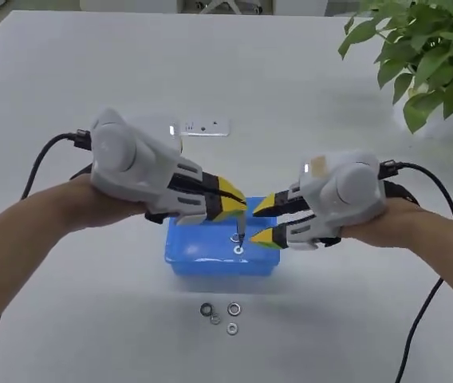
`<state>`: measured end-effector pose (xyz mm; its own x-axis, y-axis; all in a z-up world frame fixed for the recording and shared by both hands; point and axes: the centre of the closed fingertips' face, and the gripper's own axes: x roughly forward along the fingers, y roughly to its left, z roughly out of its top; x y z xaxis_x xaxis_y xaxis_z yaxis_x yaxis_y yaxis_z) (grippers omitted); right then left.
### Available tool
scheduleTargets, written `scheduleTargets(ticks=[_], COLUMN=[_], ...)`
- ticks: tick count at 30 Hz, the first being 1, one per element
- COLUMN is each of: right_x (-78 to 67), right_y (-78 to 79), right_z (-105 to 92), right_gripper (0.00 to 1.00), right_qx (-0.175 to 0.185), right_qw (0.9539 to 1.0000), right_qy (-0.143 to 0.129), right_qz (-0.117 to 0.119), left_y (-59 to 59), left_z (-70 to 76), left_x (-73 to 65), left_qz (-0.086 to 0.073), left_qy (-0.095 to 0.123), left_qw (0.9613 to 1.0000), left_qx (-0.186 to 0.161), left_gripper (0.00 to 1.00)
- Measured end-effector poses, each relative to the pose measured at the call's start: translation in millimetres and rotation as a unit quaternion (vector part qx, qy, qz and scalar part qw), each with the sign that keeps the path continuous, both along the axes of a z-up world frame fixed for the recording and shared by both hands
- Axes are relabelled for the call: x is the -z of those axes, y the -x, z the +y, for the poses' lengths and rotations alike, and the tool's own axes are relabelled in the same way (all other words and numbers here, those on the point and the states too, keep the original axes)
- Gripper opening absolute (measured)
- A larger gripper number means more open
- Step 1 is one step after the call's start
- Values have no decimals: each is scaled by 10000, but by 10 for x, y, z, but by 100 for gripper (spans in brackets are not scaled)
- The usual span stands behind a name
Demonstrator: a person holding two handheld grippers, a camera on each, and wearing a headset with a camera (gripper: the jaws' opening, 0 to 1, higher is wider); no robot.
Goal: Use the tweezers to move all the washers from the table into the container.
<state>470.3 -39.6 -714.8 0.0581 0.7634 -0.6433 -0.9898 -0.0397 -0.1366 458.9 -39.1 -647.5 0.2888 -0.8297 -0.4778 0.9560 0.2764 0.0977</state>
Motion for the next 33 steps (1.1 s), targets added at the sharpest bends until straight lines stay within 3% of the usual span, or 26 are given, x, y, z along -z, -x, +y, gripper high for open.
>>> scheduleTargets(ticks=[7, 20, 33], right_x=[-123, -187, -137], right_y=[120, 302, 544], right_z=[-158, -410, -572], right_gripper=[33, 52, 73], right_qx=[268, 689, 959], right_qw=[9996, 9972, 9943], right_qy=[-124, -290, -423], right_qz=[25, 23, 176], left_y=[111, 349, 624], left_z=[31, 38, 35], left_x=[-76, -182, -114], left_qz=[8, 26, 119], left_qy=[-29, -31, -42], left_qw=[10000, 10000, 9999], left_qx=[-17, 2, 62], left_gripper=[5, 5, 5])
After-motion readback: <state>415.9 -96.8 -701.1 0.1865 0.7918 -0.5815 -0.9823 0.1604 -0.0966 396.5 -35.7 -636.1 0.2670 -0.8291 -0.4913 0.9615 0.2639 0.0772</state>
